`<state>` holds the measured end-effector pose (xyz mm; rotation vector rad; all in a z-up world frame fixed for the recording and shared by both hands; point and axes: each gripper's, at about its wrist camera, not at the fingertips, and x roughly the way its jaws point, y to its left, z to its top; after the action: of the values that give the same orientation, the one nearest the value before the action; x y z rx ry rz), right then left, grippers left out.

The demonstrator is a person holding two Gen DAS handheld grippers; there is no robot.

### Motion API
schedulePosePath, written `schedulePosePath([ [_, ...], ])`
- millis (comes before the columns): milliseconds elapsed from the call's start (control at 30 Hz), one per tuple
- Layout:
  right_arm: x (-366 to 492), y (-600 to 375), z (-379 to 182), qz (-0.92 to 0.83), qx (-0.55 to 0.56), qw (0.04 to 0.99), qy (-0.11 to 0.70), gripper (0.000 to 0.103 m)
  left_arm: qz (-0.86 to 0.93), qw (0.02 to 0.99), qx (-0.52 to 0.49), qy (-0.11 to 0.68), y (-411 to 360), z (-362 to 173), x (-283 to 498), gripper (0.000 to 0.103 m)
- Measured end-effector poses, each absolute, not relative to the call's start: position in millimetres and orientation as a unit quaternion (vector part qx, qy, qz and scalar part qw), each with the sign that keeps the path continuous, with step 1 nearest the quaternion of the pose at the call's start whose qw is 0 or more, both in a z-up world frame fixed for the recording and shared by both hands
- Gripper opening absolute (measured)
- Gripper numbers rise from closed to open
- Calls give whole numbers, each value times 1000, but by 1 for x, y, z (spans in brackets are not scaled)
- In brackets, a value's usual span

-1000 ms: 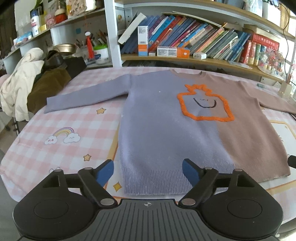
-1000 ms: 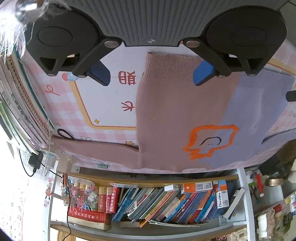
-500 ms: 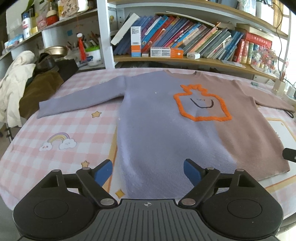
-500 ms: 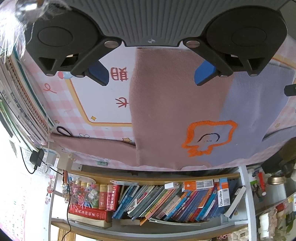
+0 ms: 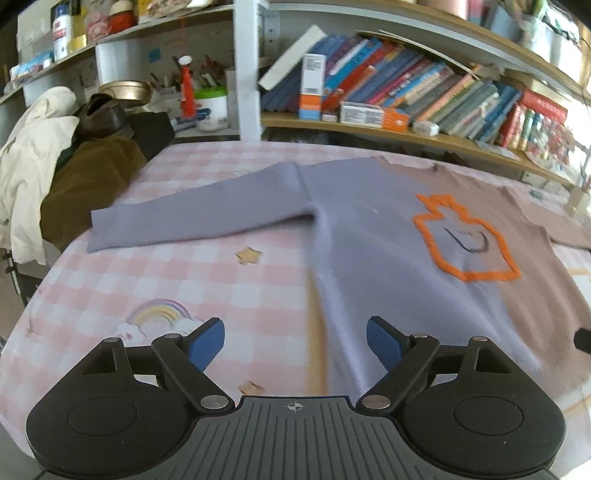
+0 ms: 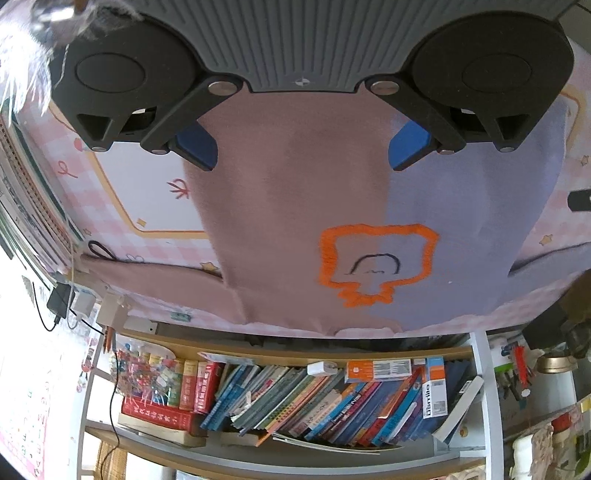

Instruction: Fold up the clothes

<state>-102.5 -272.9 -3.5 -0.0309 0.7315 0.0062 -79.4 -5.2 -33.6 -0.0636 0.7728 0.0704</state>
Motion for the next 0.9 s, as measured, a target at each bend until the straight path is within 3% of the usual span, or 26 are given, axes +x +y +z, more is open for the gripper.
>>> schedulePosePath([
  [467, -86, -220, 0, -19, -32, 933, 358, 100, 76, 926, -74, 362, 83, -36, -45, 87],
  [900, -79, -205, 0, -35, -32, 931, 363, 100, 80, 927, -81, 357, 106, -39, -29, 87],
])
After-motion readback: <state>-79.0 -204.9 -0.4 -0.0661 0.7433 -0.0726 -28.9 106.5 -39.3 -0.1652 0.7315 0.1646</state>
